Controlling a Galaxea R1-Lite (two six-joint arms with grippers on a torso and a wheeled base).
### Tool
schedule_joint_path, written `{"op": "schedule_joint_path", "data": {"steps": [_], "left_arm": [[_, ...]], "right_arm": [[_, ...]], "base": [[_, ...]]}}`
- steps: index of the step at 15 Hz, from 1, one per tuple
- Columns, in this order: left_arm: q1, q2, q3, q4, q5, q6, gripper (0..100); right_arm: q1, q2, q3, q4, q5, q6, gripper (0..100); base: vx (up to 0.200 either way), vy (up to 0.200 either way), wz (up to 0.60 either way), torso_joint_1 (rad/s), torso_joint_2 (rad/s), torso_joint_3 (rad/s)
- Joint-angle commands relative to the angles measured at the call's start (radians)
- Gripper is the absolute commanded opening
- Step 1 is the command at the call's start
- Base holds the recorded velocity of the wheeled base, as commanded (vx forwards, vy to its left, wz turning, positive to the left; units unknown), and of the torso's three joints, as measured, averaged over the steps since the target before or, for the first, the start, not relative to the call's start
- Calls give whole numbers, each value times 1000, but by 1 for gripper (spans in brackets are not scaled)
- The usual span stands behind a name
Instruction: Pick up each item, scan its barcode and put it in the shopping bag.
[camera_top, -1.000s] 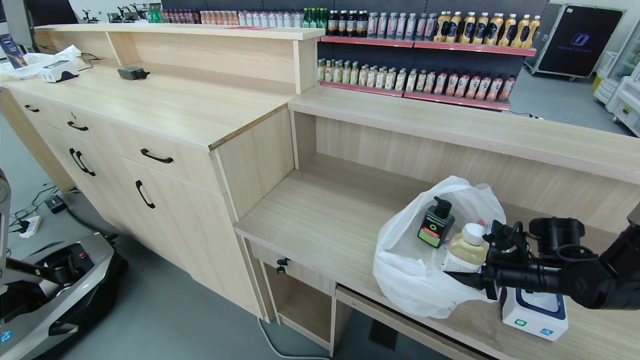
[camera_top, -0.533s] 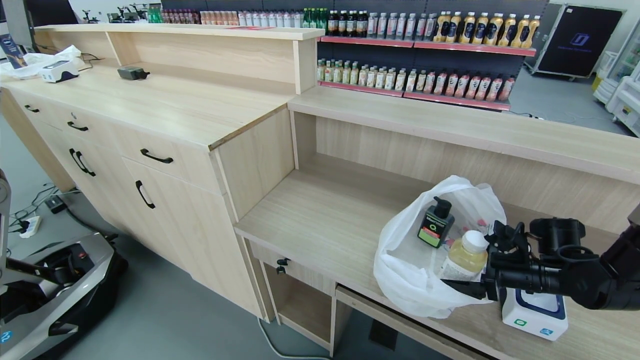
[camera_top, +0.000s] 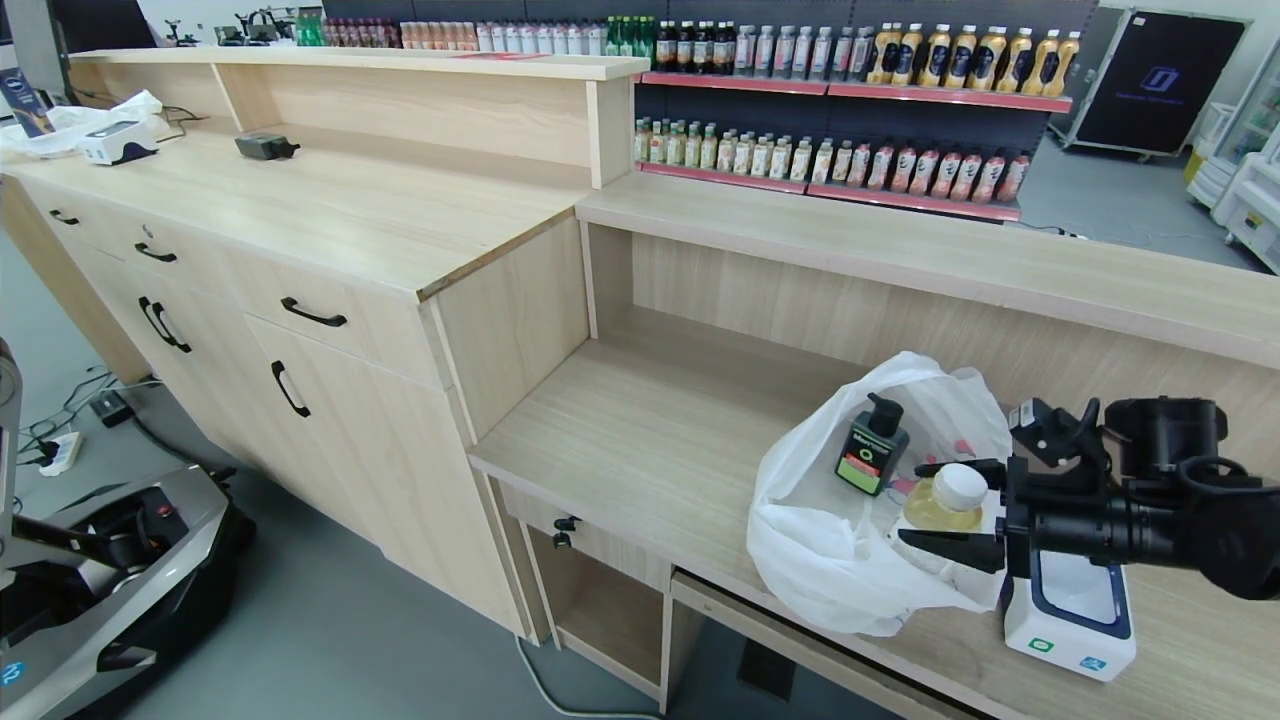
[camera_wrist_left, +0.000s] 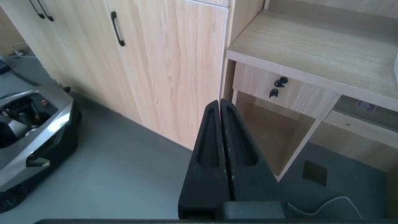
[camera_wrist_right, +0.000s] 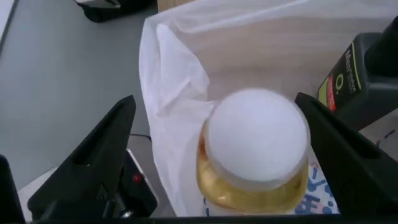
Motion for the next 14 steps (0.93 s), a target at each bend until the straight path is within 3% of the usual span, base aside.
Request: {"op": "schedule_joint_path", "data": {"steps": [1,8,10,12,14], "left_arm": [[1,0,0,0,0,0,0],[1,0,0,0,0,0,0],[1,0,0,0,0,0,0],[1,0,0,0,0,0,0],[1,0,0,0,0,0,0]], "right_arm": [[28,-226,-8,38,-4,101,100],[-88,-485,59,6,-68,63,100],[-97,-518,48,-7,-223,11,100],[-91,-527,35,-51,-272,12,100],[-68,-539,16,-93,-384,46,100]], "base": [[0,0,0,0,0,0],[0,0,0,0,0,0],[0,0,-600,2,2,-2],[0,0,-600,5,0,7],[0,0,-600,0,0,0]]}}
